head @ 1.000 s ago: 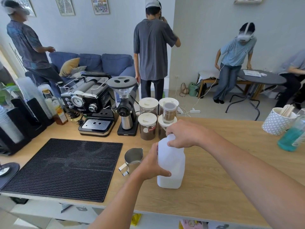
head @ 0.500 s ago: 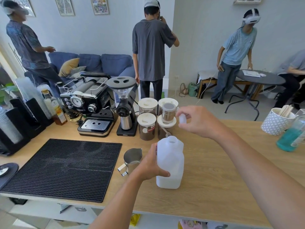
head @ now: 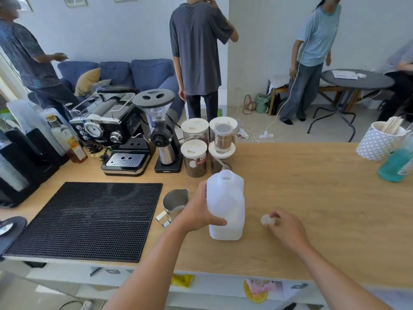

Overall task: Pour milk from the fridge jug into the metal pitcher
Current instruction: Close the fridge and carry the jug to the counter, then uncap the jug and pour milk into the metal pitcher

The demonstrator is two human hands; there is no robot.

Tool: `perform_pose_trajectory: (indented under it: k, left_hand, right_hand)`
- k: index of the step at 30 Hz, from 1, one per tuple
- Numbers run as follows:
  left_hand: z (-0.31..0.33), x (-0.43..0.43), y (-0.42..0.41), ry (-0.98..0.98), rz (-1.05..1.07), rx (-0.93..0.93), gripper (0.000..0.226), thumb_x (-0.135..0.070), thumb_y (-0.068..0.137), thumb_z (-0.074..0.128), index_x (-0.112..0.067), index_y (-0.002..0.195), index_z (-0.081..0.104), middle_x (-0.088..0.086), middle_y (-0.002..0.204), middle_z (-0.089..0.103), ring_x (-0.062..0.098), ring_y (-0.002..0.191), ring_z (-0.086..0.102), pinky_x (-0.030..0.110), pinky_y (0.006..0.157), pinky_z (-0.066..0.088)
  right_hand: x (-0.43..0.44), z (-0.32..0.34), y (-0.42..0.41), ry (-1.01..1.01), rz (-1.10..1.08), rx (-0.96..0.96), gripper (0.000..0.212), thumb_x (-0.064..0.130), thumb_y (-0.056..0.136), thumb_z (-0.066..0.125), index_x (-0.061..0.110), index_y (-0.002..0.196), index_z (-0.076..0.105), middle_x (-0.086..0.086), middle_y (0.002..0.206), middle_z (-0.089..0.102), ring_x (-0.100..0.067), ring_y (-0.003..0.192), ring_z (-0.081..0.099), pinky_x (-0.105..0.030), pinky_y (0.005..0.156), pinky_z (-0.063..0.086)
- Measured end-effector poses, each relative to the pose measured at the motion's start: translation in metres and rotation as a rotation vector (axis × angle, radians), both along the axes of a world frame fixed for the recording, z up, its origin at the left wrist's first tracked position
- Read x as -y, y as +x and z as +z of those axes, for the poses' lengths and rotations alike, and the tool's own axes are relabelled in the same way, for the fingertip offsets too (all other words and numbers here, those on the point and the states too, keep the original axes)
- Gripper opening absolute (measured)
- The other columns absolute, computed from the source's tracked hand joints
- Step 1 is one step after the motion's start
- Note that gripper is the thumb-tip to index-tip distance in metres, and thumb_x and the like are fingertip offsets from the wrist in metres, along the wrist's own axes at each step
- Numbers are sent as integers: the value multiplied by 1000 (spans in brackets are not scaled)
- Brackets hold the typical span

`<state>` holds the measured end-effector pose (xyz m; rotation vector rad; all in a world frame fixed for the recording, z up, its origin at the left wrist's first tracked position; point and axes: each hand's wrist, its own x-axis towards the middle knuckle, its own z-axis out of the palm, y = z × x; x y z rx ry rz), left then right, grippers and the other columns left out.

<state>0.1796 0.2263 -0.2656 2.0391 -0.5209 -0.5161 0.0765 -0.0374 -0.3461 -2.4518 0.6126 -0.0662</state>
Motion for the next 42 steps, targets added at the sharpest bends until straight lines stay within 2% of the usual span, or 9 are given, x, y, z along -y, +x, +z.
perform_pose_trajectory:
  k: [7,10,14,18,21,27,35,39,42]
  left_hand:
    - [1,0,-1,-9,-5,0,111,-17,60,93,-39,144,24,-29,127,37,7,123,43,24,87,48]
    - [1,-1,-1,-10,-4,-8,111,-17,60,93,-41,143,23,-30,126,36,10,125,42,25,88,47]
    - [1,-1,0,50,-43,16,117,-18,58,94,-39,146,19,-22,129,39,13,127,41,31,97,46]
    - [8,-15,8,87,-97,-7,121,-15,57,94,-42,149,21,-27,138,40,10,129,44,35,106,43]
    - [23,-37,13,63,5,43,98,-18,70,89,-32,151,37,-13,146,45,8,123,56,33,100,51]
    - [34,-103,21,-1,403,230,38,-29,92,69,-22,129,62,-10,109,69,2,99,65,20,84,51]
    - [-40,-140,17,184,468,-60,38,-36,95,65,-17,128,61,0,118,65,18,109,62,33,95,49]
    - [-51,-134,13,148,442,-26,14,-33,97,62,-23,98,71,-6,94,70,15,89,64,30,76,51]
    - [-48,-127,12,98,411,-1,18,-33,96,65,-23,84,73,-2,80,69,10,72,59,25,65,45]
  right_hand:
    - [-4,-17,0,-3,5,10,21,24,81,73,27,96,58,4,97,66,-18,85,58,-38,72,51]
    - [-9,-12,2,22,10,22,33,25,78,76,25,106,59,6,108,65,-18,97,56,-36,78,48]
    - [-27,25,8,266,76,155,56,32,75,80,28,125,54,15,126,50,-6,120,43,-33,99,41]
    - [-49,70,6,504,265,374,48,39,71,74,28,116,63,17,119,64,-2,119,55,-25,102,41]
    - [-59,88,5,601,348,418,36,33,74,73,27,108,65,9,112,68,-10,113,61,-31,100,44]
    - [-73,88,8,744,269,431,32,38,71,78,15,90,68,-2,87,70,-15,78,62,-31,72,50]
    - [-97,83,17,803,243,338,31,35,76,72,6,72,61,-2,67,61,-11,67,58,-23,67,43]
    - [-101,83,22,795,238,352,47,42,79,69,4,59,49,-4,59,50,-15,61,46,-26,62,35]
    - [-101,83,23,797,230,367,61,51,76,68,-3,61,46,-8,59,48,-19,63,44,-29,63,34]
